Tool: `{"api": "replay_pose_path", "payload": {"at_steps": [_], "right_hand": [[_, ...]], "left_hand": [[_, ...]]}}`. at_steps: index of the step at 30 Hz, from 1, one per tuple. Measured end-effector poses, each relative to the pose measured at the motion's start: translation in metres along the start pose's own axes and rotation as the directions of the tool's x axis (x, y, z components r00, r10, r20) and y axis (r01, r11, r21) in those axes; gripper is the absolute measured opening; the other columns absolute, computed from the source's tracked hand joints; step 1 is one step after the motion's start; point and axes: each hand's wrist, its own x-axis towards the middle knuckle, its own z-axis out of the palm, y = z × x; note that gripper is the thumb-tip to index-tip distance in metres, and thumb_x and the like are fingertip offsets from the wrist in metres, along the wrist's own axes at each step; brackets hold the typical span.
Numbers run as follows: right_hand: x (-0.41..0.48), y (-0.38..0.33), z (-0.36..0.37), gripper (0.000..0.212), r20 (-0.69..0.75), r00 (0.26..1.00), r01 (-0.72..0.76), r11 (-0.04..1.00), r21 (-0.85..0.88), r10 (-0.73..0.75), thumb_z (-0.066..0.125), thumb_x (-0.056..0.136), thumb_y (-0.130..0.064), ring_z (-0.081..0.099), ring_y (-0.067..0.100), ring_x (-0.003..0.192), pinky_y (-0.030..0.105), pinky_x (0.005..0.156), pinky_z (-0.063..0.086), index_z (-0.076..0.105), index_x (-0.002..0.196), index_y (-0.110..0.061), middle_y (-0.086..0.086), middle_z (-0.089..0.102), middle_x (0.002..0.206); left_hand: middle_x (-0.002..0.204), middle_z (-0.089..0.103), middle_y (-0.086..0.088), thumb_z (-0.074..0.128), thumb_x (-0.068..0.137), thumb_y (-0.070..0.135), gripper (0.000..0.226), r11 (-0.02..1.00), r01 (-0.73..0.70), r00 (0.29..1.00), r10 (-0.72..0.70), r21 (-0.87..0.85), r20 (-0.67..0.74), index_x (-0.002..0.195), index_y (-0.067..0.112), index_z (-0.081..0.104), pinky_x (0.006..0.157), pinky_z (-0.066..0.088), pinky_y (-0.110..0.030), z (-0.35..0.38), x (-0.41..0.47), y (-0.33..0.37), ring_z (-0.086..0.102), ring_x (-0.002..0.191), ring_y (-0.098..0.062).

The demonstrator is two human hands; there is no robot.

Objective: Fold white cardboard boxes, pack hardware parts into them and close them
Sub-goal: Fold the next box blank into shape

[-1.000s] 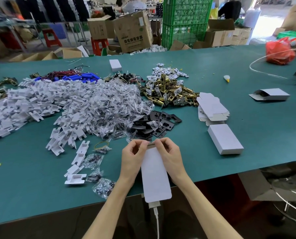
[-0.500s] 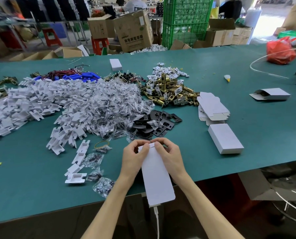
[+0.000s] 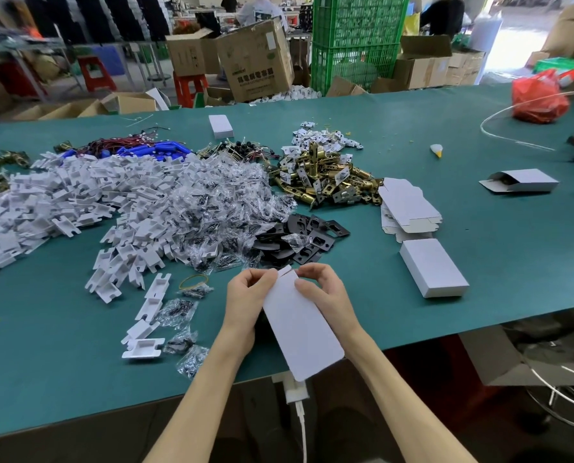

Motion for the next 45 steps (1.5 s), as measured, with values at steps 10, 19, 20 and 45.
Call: {"api": "replay_pose_path", "payload": {"at_steps": [10, 19, 20, 45], "right_hand": [[0.002, 0.005, -0.004, 0.032, 0.008, 0.999, -0.032, 0.999, 0.017, 0.032, 0.075, 0.080, -0.025, 0.070, 0.016, 0.068, 0.029, 0.056, 0.054, 0.064, 0.103, -0.006, -0.006, 0.075, 0.084], [0.001, 0.003, -0.002, 0.032, -0.016, 1.000, -0.020, 1.000, -0.010, 0.020, 0.075, 0.077, -0.025, 0.070, 0.022, 0.072, 0.034, 0.060, 0.054, 0.066, 0.102, -0.008, -0.004, 0.074, 0.087], [0.001, 0.003, -0.002, 0.032, -0.018, 1.000, -0.021, 1.000, -0.011, 0.021, 0.075, 0.077, -0.025, 0.070, 0.021, 0.072, 0.034, 0.060, 0.054, 0.066, 0.102, -0.008, -0.005, 0.074, 0.087], [0.005, 0.010, -0.006, 0.021, -0.101, 0.992, 0.078, 0.997, -0.027, -0.080, 0.067, 0.092, -0.005, 0.069, 0.002, 0.077, 0.018, 0.062, 0.053, 0.065, 0.112, -0.007, 0.006, 0.068, 0.111]], "left_hand": [[0.076, 0.071, 0.001, 0.075, 0.093, 0.013, 0.030, 0.998, 0.032, 0.953, -0.049, 0.061, 0.300, 0.071, 0.016, 0.055, 0.055, 0.053, -0.021, -0.021, 0.009, 0.022, 0.063, 0.063, -0.010], [0.084, 0.069, -0.008, 0.070, 0.095, 0.008, 0.008, 0.991, -0.048, 0.968, 0.015, 0.125, 0.252, 0.091, 0.009, 0.063, 0.058, 0.050, -0.023, -0.015, 0.006, 0.017, 0.060, 0.070, -0.018], [0.091, 0.071, -0.013, 0.068, 0.096, 0.008, 0.004, 0.992, -0.045, 0.966, 0.013, 0.115, 0.260, 0.100, 0.009, 0.068, 0.062, 0.052, -0.026, -0.014, 0.004, 0.018, 0.062, 0.074, -0.019], [0.105, 0.078, -0.016, 0.065, 0.101, 0.026, 0.020, 0.994, -0.097, 0.946, 0.077, 0.046, 0.315, 0.114, 0.023, 0.081, 0.073, 0.050, -0.030, -0.006, -0.016, 0.011, 0.066, 0.084, -0.019]]}}
